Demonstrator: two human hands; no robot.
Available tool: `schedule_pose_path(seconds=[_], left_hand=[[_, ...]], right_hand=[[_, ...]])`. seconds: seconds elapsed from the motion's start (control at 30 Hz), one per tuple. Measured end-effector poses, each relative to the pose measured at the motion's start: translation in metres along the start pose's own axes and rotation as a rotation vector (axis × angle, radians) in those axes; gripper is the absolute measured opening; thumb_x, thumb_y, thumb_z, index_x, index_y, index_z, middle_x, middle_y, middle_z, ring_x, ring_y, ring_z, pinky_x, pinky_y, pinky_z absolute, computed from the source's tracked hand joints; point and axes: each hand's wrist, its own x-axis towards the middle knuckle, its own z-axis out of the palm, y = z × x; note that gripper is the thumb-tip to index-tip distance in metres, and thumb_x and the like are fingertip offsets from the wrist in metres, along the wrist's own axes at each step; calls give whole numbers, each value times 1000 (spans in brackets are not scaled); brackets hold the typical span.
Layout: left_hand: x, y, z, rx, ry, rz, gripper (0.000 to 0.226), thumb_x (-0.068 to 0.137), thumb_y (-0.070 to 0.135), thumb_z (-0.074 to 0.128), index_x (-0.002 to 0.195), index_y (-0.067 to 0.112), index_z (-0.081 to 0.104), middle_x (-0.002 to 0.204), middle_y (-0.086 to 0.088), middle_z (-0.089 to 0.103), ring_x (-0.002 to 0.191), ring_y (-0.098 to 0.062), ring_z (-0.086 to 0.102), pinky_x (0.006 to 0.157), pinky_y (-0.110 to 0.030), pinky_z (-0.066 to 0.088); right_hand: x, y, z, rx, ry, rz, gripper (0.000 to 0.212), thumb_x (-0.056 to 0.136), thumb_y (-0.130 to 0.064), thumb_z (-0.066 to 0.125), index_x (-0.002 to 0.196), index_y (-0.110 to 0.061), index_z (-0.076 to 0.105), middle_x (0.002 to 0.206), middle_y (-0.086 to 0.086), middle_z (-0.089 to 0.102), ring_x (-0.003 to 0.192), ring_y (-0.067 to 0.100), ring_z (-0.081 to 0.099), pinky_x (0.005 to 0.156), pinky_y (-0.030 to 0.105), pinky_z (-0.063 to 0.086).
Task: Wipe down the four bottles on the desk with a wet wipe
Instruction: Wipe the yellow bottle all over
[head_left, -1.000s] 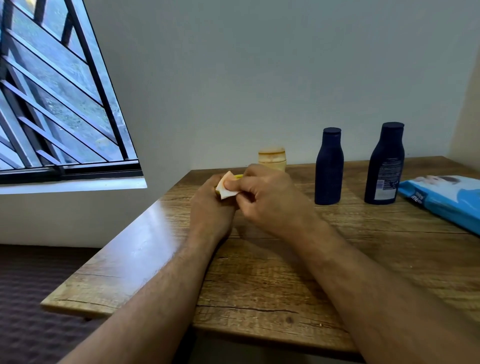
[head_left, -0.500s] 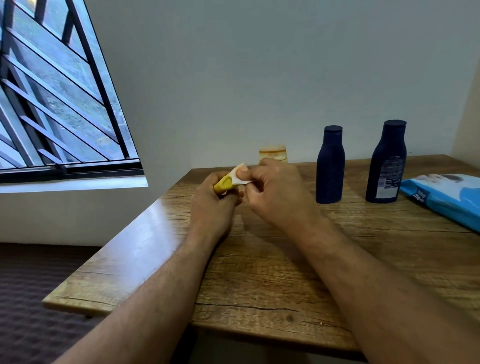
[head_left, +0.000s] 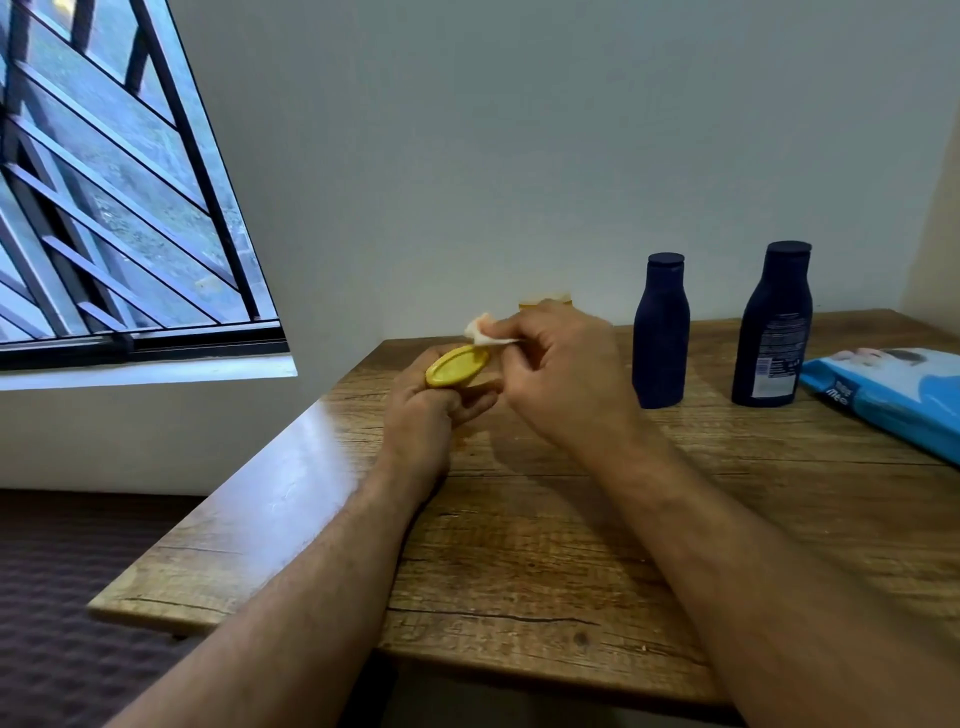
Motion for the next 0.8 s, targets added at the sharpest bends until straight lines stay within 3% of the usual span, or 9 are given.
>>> schedule_pose_path(seconds=[0.1, 0.2, 0.27, 0.33, 0.4, 0.5, 0.63, 0.73, 0.8], left_hand=[[0, 3, -3, -257, -97, -100, 56, 61, 2, 39, 111, -2, 64, 98, -13, 76, 94, -26, 75, 96, -48, 55], [2, 4, -7, -338, -83, -159, 58, 74, 25, 45, 119, -5, 67, 116, -24, 71, 113, -36, 64, 112, -53, 40], [3, 4, -4, -282, -23, -163, 49, 94, 34, 45, 120, 1, 70, 120, -24, 69, 115, -37, 65, 108, -48, 46], [4, 3, -2, -189, 2, -107, 35, 96, 12, 51, 128, 13, 67, 117, -16, 67, 97, -26, 72, 82, -35, 60], [4, 2, -2, -176, 13, -83, 71, 90, -17, 41, 145, 28, 51, 116, -5, 62, 77, -16, 70, 62, -29, 59], [3, 5, -2, -306, 35, -107, 92, 89, -22, 38, 155, 40, 27, 124, -8, 60, 96, -28, 72, 74, -42, 61], [2, 6, -1, -383, -2, -198, 34, 102, 13, 40, 129, 7, 59, 116, -24, 62, 98, -34, 67, 89, -51, 55], [1, 5, 1, -398, -9, -226, 42, 106, 34, 37, 98, 13, 72, 100, -18, 69, 85, -30, 67, 82, -45, 54], [0, 6, 1, -360, -44, -221, 41, 105, 35, 38, 102, 12, 71, 93, -15, 70, 76, -26, 67, 71, -40, 53]], right_hand=[[5, 7, -4, 158, 91, 134, 24, 89, -7, 66, 106, -20, 75, 98, -7, 71, 89, 5, 65, 79, 20, 56], [5, 7, -7, 300, -66, 266, 18, 89, -13, 69, 100, -24, 77, 85, -14, 71, 78, -1, 65, 65, 18, 54], [2, 3, -7, 334, -226, 292, 16, 88, -13, 70, 96, -24, 78, 74, -17, 69, 68, -4, 63, 57, 13, 49], [0, 2, -6, 282, -335, 273, 17, 88, -12, 69, 93, -25, 78, 72, -14, 70, 66, 6, 66, 57, 23, 56], [-1, 3, -5, 203, -388, 256, 20, 88, -12, 68, 93, -28, 78, 74, -14, 71, 66, 11, 66, 61, 31, 59], [-3, 6, 0, 140, -427, 209, 22, 91, -16, 65, 100, -32, 77, 70, -28, 59, 67, -12, 59, 61, 11, 46], [-4, 10, 8, 66, -309, 144, 19, 93, -27, 63, 104, -36, 75, 91, -18, 67, 75, -4, 58, 67, 15, 44], [-3, 10, 9, 44, -156, 120, 20, 92, -27, 62, 108, -34, 74, 93, -8, 68, 78, 2, 60, 68, 20, 52], [-3, 8, 6, 18, -73, 94, 22, 93, -25, 62, 110, -31, 73, 94, -5, 66, 79, 5, 59, 69, 20, 52]])
